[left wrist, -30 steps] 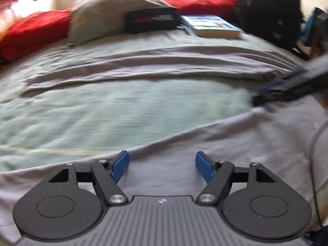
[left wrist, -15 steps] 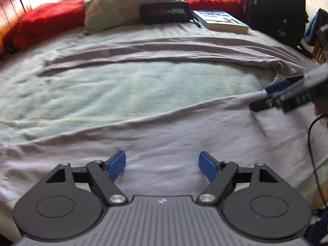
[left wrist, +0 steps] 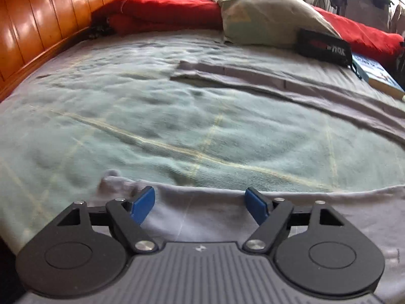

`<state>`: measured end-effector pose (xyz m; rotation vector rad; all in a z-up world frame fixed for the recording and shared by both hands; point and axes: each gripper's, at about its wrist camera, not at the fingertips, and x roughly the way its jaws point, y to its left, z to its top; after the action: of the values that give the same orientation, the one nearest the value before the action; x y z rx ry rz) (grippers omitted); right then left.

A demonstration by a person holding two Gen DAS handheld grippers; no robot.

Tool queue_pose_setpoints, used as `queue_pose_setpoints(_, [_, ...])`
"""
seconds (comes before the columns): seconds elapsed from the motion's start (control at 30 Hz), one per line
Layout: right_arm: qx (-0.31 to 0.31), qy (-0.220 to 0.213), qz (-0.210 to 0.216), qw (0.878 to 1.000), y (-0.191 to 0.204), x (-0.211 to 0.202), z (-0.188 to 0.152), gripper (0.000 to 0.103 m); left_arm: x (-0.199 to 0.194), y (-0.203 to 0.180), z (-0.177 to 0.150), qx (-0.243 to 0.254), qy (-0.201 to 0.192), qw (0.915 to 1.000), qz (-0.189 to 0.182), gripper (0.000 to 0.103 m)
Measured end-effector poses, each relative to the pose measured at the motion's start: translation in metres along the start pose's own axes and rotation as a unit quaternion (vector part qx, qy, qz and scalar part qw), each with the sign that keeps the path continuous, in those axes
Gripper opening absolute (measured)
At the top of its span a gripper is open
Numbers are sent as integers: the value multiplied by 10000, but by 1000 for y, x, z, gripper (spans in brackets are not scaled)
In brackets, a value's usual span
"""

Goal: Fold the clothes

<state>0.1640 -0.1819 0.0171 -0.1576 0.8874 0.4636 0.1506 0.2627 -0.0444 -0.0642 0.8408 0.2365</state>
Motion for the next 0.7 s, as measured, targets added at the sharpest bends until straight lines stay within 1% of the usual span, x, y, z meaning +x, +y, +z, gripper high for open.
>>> queue_pose_setpoints(0.03, [15,17,-77,10000,1,3,-6,103,-8,-6,-3,137,-79,9998,-98,78])
queue_pose_setpoints(0.1, [44,52,-232,9997,3,8,-17,103,-27,-29,-13,607,-227,9972,-383,80])
queue_pose_setpoints(0.2, [89,103,-464,9988,6,17,-35,103,-50,-72,-35,1378,-471,9862,-787,81])
queue_pose_setpoints(0.27, [101,124,-631,9979,9,24,-46,103,-56,-93,-50,1656,-505,9791,-1063,81])
queue_pose_setpoints(0.33, [85,183,-773,9968,10,35,-61,103,-52,-104,-63,1743,-419,9763,-1212,81])
queue_pose_setpoints(0.37, [105,189,-796,9966,8,37,-69,103,-50,-104,-69,1695,-389,9772,-1217,81])
queue_pose_setpoints(0.43, [210,66,-714,9972,4,27,-86,103,-46,-100,-80,1512,-361,9810,-1161,85])
queue_pose_setpoints(0.5, [348,116,-546,9978,-4,14,-99,103,-49,-95,-84,1379,-281,9842,-1077,86])
queue_pose_setpoints(0.57, [530,33,-481,9974,-16,-2,-109,103,-61,-97,-81,1439,-296,9848,-924,85])
queue_pose_setpoints(0.6, [618,-68,-490,9969,-23,-11,-114,103,-68,-100,-79,1491,-316,9847,-841,85])
queue_pose_setpoints(0.63, [702,-276,-585,9954,-32,-19,-115,103,-75,-105,-76,1535,-377,9838,-845,85])
queue_pose_setpoints(0.7, [882,-675,-816,9905,-52,-30,-114,103,-87,-117,-69,1616,-549,9806,-961,85])
